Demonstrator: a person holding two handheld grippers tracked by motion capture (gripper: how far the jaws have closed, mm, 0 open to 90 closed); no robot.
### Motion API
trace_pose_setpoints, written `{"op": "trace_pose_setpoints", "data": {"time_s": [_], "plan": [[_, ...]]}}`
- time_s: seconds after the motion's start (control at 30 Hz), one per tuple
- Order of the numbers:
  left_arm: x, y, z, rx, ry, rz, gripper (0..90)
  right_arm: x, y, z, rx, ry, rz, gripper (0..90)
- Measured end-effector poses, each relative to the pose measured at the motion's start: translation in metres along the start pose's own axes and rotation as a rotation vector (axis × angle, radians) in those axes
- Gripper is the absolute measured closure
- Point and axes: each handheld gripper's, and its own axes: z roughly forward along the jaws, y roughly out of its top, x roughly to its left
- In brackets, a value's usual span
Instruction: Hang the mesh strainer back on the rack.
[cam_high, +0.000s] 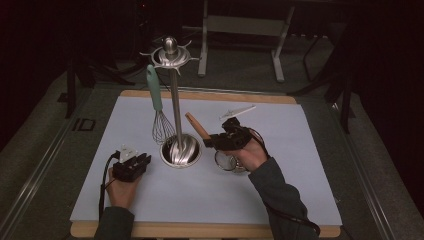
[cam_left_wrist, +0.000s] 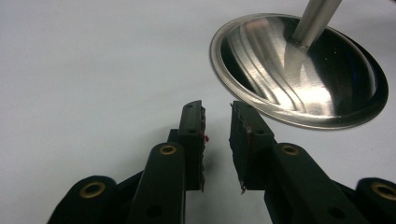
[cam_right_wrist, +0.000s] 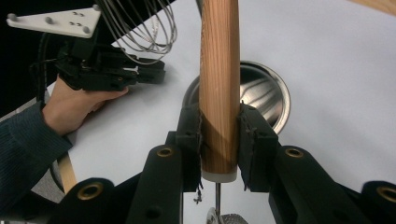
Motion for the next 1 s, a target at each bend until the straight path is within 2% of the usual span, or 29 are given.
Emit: {"op": "trace_pose_setpoints", "data": {"time_s": [0.13,0.23,0.27,0.4,0.63,1.0], "plan": [[0.0,0.0,0.0,-0.001,-0.001,0.001,74.9,0.003,0.001,-0.002,-0.011,0.006,-0.019,72.5],[0.0,0.0,0.0,0.0,-0.001,0.001,74.9,0.006,0.001,-0.005,-0.027,0.022,-0.03,72.5],[0.0,0.0,0.0,0.0,-0.001,0.001,74.9,0.009,0.002,-0.007,-0.041,0.044,-0.034,72.5],[0.0,0.0,0.0,0.0,0.0,0.001,74.9,0.012,0.005,-0.01,-0.05,0.049,-0.056,72.5],[0.0,0.0,0.0,-0.001,0.001,0.0,74.9,0.019,0.009,-0.022,-0.097,0.099,-0.072,72.5],[-0.001,0.0,0.0,-0.001,0.0,0.001,74.9,0.026,0.017,-0.038,-0.151,0.098,-0.107,72.5]]}}
